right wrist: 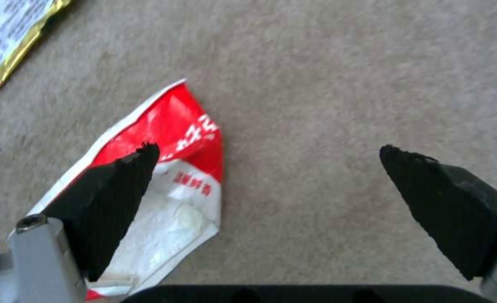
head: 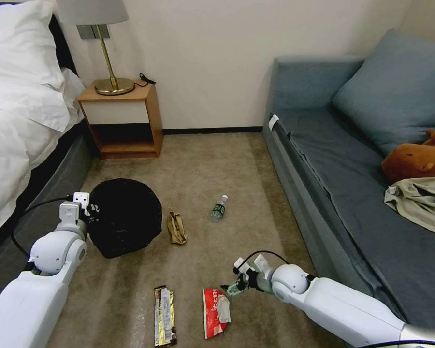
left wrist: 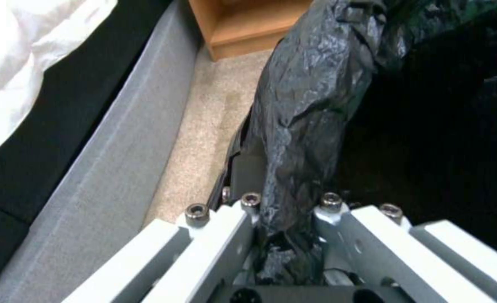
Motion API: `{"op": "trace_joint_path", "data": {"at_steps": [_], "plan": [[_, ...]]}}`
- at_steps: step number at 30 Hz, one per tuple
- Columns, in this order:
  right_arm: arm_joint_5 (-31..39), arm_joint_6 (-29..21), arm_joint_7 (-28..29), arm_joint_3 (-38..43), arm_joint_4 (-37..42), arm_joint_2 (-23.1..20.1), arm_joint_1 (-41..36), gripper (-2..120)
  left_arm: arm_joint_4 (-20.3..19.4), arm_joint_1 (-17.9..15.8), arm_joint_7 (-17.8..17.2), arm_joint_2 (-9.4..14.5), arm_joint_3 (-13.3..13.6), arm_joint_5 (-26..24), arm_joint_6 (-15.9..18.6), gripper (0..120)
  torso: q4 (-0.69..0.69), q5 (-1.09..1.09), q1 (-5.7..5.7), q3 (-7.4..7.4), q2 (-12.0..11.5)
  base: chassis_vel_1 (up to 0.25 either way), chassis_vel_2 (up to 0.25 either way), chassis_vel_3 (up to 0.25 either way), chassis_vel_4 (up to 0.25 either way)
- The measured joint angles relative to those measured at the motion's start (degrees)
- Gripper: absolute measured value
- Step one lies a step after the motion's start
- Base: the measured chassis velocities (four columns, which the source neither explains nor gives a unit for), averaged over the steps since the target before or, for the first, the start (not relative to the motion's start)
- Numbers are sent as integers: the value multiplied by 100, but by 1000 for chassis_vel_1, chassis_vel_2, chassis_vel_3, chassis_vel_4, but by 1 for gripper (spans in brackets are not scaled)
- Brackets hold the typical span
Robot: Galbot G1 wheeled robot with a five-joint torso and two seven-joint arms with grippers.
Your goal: Pick up the trash bin, then pick up the garbage on the floor and place it into the trash bin.
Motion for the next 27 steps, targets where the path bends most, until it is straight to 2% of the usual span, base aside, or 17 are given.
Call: {"op": "trace_joint_path", "data": {"at_steps": [12,27], "plan": [[46,-12,0,-425,-230,319,75,100,106,-22,61,-16,26,8,-103,2,0,0,0,0,0,0,0,0,0],[51,-54,-14,-569,-311,394,94,99,221,-71,104,-11,41,10,-176,2,0,0,0,0,0,0,0,0,0]]}}
